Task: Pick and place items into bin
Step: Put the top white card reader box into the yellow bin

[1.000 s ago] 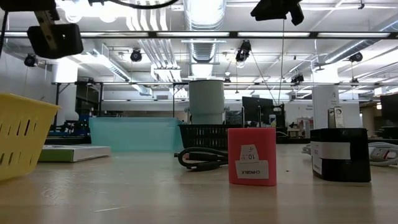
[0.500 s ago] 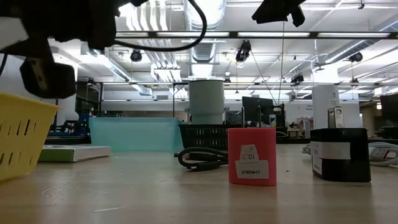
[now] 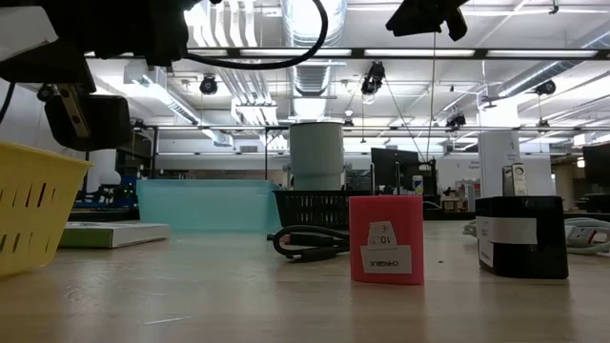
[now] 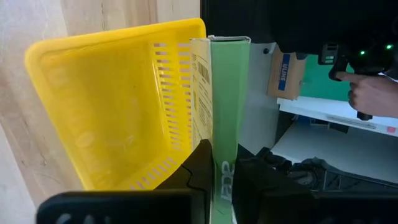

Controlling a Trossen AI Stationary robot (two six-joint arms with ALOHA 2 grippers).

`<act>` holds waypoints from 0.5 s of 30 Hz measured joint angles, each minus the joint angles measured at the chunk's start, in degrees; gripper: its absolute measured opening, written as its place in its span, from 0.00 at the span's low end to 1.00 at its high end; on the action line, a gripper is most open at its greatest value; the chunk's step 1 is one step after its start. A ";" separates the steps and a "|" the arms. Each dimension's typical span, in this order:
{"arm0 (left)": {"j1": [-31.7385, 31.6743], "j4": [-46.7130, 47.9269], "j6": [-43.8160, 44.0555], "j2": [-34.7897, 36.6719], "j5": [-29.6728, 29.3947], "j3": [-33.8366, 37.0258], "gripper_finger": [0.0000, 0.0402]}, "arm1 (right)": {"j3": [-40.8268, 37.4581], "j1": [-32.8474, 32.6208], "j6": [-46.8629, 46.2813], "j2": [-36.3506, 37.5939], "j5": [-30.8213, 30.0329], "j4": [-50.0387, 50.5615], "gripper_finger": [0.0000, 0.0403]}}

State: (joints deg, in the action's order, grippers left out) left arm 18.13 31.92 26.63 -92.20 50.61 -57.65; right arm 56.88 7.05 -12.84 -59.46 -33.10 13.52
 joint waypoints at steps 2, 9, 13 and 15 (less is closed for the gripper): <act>0.00 0.08 0.03 0.00 -0.02 0.00 0.08 | 0.00 0.00 0.00 0.00 0.00 -0.02 0.23; 0.00 0.17 3.26 0.00 1.38 0.00 0.27 | 0.00 -0.01 0.00 0.00 0.00 -0.02 0.21; 0.04 0.17 3.52 0.00 1.64 0.00 0.39 | 0.00 -0.02 0.00 0.00 -0.01 -0.03 0.20; 0.04 0.22 3.58 0.00 1.64 0.00 0.44 | 0.00 -0.02 0.00 0.00 0.00 -0.02 0.20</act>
State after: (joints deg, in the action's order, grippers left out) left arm 18.17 32.14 30.20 -92.20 52.25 -57.65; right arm 56.88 7.03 -12.84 -59.46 -33.10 13.50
